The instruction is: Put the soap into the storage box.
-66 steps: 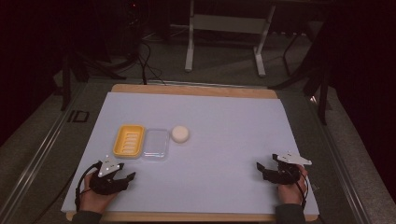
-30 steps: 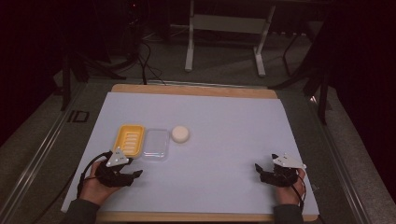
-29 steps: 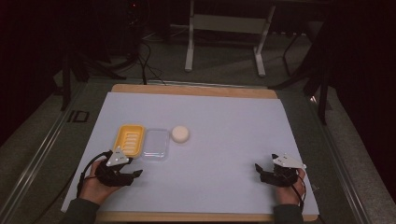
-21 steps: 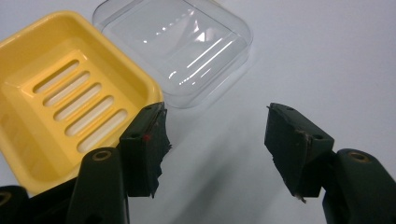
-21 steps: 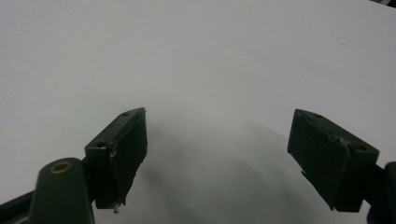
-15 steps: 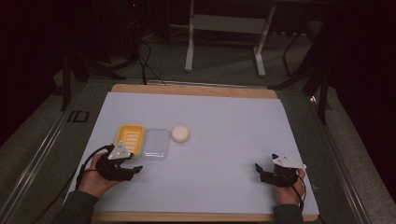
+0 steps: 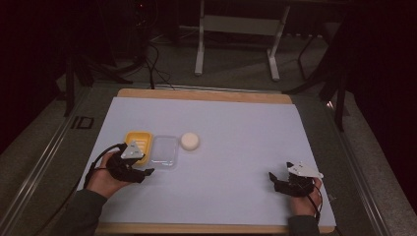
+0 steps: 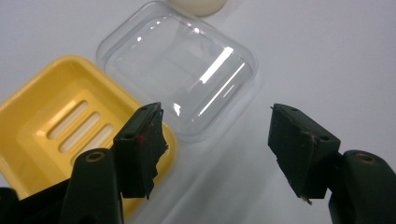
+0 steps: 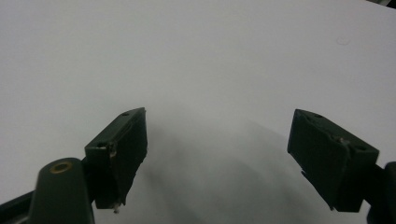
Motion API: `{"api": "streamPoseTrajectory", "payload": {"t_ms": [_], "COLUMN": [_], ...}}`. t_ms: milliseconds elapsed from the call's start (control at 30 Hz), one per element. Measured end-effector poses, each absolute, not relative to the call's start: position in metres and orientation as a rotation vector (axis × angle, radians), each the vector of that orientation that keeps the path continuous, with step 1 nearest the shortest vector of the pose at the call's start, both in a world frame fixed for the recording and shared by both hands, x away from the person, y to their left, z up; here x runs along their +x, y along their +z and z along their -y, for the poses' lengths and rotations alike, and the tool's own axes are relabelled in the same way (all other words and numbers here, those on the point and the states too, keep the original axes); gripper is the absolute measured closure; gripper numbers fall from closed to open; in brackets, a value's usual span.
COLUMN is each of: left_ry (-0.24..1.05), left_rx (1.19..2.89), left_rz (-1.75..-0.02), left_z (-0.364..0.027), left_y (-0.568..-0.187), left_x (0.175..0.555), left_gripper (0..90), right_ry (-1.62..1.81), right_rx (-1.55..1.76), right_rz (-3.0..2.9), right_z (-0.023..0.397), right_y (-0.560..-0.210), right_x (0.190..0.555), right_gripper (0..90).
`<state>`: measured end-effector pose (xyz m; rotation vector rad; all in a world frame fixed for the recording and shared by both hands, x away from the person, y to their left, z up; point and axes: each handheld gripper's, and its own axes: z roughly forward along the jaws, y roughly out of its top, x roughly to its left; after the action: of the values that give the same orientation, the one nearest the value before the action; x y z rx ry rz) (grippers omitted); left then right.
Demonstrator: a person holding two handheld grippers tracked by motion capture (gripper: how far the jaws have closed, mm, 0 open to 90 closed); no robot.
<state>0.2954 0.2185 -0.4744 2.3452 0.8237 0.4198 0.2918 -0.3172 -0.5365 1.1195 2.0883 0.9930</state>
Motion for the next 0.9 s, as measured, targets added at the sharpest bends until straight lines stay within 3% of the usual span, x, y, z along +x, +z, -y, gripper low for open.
{"api": "streamPoseTrajectory", "payload": {"t_ms": [900], "left_ry": [0.412], "left_rx": [2.405], "left_rz": [-0.796], "left_z": [-0.201], "left_y": [-0.459], "left_x": [0.322], "left_gripper": [38.0], "right_ry": [1.001], "right_rx": [1.124], "right_rz": [-2.084], "right_z": [0.318], "right_y": [-0.536], "right_x": [0.292], "right_gripper": [19.8]}}
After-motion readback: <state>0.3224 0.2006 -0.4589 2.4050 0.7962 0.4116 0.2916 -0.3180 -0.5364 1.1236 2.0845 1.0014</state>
